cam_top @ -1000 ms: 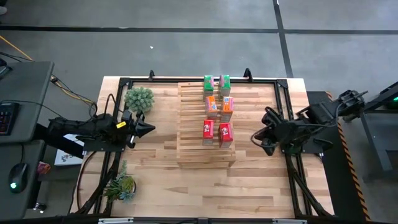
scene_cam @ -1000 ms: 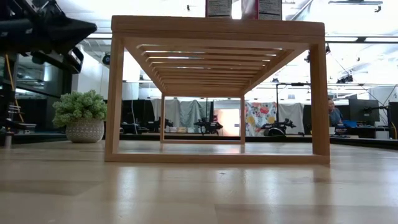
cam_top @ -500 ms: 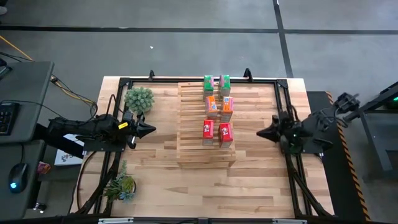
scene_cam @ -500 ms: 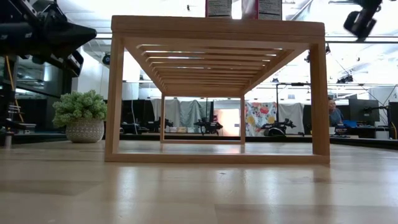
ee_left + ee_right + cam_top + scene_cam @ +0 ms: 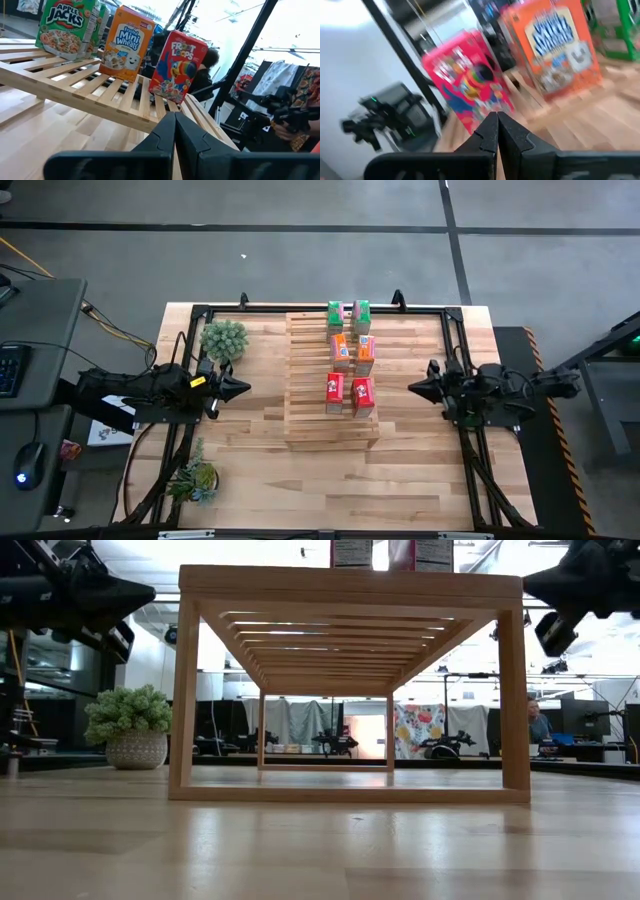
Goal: Stack cereal on shelf
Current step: Return to Home Position
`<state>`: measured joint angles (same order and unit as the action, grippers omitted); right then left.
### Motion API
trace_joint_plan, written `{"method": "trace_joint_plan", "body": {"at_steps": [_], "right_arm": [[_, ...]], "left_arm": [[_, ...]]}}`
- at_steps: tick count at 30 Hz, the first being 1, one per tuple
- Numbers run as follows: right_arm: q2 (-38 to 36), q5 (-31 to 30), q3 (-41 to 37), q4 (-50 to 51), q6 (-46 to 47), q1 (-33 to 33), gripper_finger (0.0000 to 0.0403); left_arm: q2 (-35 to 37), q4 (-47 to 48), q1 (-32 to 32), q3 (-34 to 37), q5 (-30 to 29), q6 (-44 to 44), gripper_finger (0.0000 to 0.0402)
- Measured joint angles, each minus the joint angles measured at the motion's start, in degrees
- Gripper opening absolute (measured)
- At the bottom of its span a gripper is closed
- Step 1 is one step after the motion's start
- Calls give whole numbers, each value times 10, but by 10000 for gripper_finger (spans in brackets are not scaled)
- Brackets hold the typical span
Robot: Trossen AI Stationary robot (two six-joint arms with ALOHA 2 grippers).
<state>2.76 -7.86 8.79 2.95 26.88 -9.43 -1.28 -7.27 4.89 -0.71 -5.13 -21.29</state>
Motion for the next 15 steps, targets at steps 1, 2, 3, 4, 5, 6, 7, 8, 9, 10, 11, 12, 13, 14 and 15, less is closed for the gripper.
{"method": "trace_joint_plan", "body": {"at_steps": [1,2,3,4,5,6,7,8,9,10,11,12,13,14,15], "right_arm": [[-10,5,-17,-29,-4,3,0],[-20,10,-33,-56,-15,5,0],[-28,11,-48,-78,-26,7,0],[-27,11,-60,-95,-37,8,0],[-27,11,-71,-104,-45,8,0],[-24,11,-81,-112,-52,8,0],[-24,10,-82,-110,-60,8,0],[-24,9,-82,-96,-66,8,0],[-25,6,-82,-79,-69,8,0],[-25,4,-82,-75,-74,8,0],[-24,4,-82,-66,-75,8,0],[-24,4,-82,-57,-75,8,0],[-24,4,-82,-51,-75,8,0],[-21,4,-82,-50,-75,8,0],[-19,4,-82,-50,-75,8,0]], "left_arm": [[0,0,0,0,0,-1,0],[0,0,0,0,0,-1,0],[0,0,0,0,0,-1,0],[0,0,0,0,0,0,0],[0,0,0,0,0,-1,0],[0,0,0,0,0,-1,0],[0,0,0,0,0,-1,0],[0,1,0,0,0,0,0],[0,1,0,0,0,2,0],[0,1,0,0,0,5,0],[0,1,0,0,0,7,0],[0,1,0,0,0,8,0],[0,1,0,0,0,8,0],[0,1,0,0,0,9,0],[0,1,0,0,0,9,0]]}}
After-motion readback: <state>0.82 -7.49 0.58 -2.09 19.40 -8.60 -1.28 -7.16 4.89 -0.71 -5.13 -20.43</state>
